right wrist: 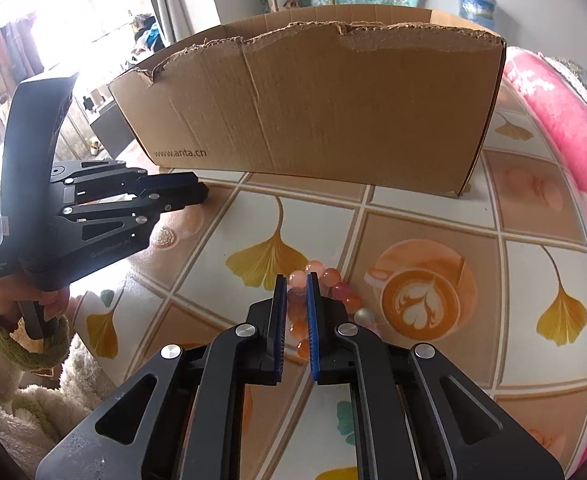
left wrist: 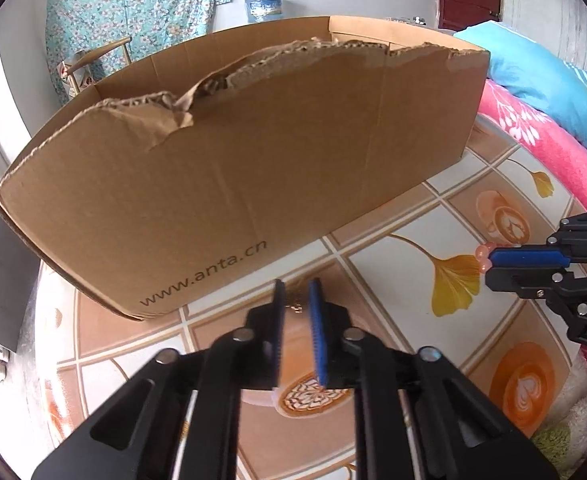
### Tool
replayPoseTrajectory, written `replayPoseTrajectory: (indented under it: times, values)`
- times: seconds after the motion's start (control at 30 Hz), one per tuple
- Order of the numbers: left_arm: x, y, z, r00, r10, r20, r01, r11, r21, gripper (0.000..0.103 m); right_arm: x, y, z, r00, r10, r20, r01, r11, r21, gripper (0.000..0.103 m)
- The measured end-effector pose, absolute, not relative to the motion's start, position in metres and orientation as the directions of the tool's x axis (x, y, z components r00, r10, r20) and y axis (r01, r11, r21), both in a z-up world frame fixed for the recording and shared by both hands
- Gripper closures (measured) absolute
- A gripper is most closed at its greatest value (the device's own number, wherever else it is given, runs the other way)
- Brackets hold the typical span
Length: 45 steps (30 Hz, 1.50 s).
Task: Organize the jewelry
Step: 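Close the right gripper on the pink bead bracelet beside the box, then lift the pink bead bracelet with the right gripper and carry it over the box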
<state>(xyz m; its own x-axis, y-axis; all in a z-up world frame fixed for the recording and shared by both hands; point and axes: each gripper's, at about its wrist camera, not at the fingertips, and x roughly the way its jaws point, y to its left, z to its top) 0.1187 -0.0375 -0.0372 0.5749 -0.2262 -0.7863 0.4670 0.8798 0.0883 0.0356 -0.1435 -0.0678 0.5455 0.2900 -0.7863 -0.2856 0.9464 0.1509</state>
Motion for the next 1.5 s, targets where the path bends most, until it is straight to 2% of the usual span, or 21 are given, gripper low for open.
replayPoseTrajectory:
  times: [0.2,0.23,0.7,0.9,1.13,1.33,1.5]
  values:
    - [0.118,-0.035,-0.037,0.579,-0.234,-0.781,0.474,0.876,0.089,0.099,0.036,-0.155,-0.064,0.551,0.302,-0.778,-0.277,0.946,0.170,0.096]
    - [0.117,-0.034,-0.037,0.581,-0.238,-0.778,0.477,0.874,0.088,0.103,0.035,-0.156,-0.063,0.553,0.309,-0.774,-0.276,0.944,0.179,0.096]
    - [0.093,-0.024,0.000,0.616,-0.287,-0.734,0.481,0.875,0.061,0.103,0.002,-0.189,-0.015,0.644,0.328,-0.691,-0.243,0.944,0.222,0.096]
    - [0.070,-0.022,0.043,0.667,-0.331,-0.668,0.492,0.868,0.062,0.103,-0.010,-0.195,0.013,0.695,0.330,-0.639,-0.248,0.944,0.218,0.096]
    - [0.055,-0.023,0.104,0.724,-0.409,-0.556,0.531,0.845,0.070,0.103,-0.013,-0.195,0.064,0.774,0.356,-0.524,-0.305,0.934,0.185,0.096]
    - [0.078,-0.024,0.143,0.731,-0.469,-0.496,0.566,0.822,0.057,0.103,0.011,-0.191,0.113,0.823,0.394,-0.410,-0.381,0.917,0.117,0.096]
    - [0.132,-0.035,0.145,0.650,-0.535,-0.539,0.609,0.791,-0.050,0.103,0.064,-0.197,0.121,0.786,0.451,-0.423,-0.434,0.890,0.141,0.096]
